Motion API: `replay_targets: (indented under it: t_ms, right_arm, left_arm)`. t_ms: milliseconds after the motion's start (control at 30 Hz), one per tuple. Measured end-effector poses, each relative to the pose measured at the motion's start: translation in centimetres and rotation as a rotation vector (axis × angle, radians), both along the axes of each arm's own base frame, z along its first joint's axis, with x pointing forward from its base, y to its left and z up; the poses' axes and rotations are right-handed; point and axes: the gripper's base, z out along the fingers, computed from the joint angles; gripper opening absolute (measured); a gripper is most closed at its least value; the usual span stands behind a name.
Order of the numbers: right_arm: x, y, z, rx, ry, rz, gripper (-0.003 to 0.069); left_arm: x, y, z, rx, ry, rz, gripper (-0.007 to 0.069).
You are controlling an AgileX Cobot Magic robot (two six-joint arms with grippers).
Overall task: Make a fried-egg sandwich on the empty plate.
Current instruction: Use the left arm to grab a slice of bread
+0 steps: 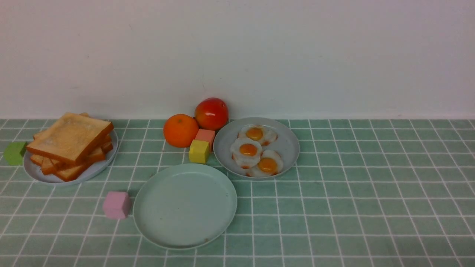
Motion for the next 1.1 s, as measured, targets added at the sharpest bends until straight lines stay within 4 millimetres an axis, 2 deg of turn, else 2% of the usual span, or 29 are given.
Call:
replay_targets:
  t_ms: [133, 167, 200, 300, 433, 567, 767, 833, 933, 1033, 1100]
  right_arm:
    - [0.0, 0.0, 0.0, 0.0, 0.0, 0.0, 0.0242]
    - [0.0, 0.0, 0.0, 0.0, 0.0, 0.0, 0.0242]
    - [0.0, 0.0, 0.0, 0.0, 0.0, 0.0, 0.0242]
    - [0.0, 0.0, 0.0, -0.001, 0.0, 0.0, 0.0242]
    - [0.0, 0.0, 0.0, -0.002, 0.0, 0.0, 0.0242]
    - [0.0, 0.0, 0.0, -0.002, 0.0, 0.0, 0.0242]
    - [0.0, 0.0, 0.0, 0.0, 0.0, 0.0, 0.0242]
    - [0.0, 0.0, 0.0, 0.0, 0.0, 0.0, 0.0242]
    - [0.0, 0.0, 0.0, 0.0, 0.0, 0.0, 0.0242]
    - [0.0, 0.0, 0.0, 0.0, 0.0, 0.0, 0.0242]
    - [0.0, 0.0, 0.0, 0.0, -0.003, 0.0, 0.0242]
  left_arm:
    - [0.2, -0.1, 1.4, -0.343, -0.114, 0.04, 0.0239]
    - [0.2, -0.1, 1.4, -0.367, -0.119, 0.043, 0.0239]
    - [0.3, -0.1, 2.0, -0.583, -0.155, 0.069, 0.0239]
    - [0.3, 0.2, 2.6, -0.876, -0.196, 0.108, 0.0239]
    - [0.2, 0.9, 3.3, -0.983, -0.28, 0.148, 0.0239]
    - [0.1, 0.7, 4.0, -0.933, -0.282, 0.122, 0.0232]
    - [-0.7, -1.2, 10.3, -0.505, -0.155, -0.073, 0.0188]
    - [0.1, -1.6, 11.9, -0.376, -0.044, -0.111, 0.0181]
    - [1.3, -2.0, 13.2, -0.268, 0.07, -0.149, 0.0181]
    - [4.0, -2.8, 14.5, -0.124, 0.297, -0.236, 0.0181]
    - [5.4, -3.3, 15.2, -0.096, 0.364, -0.272, 0.0181]
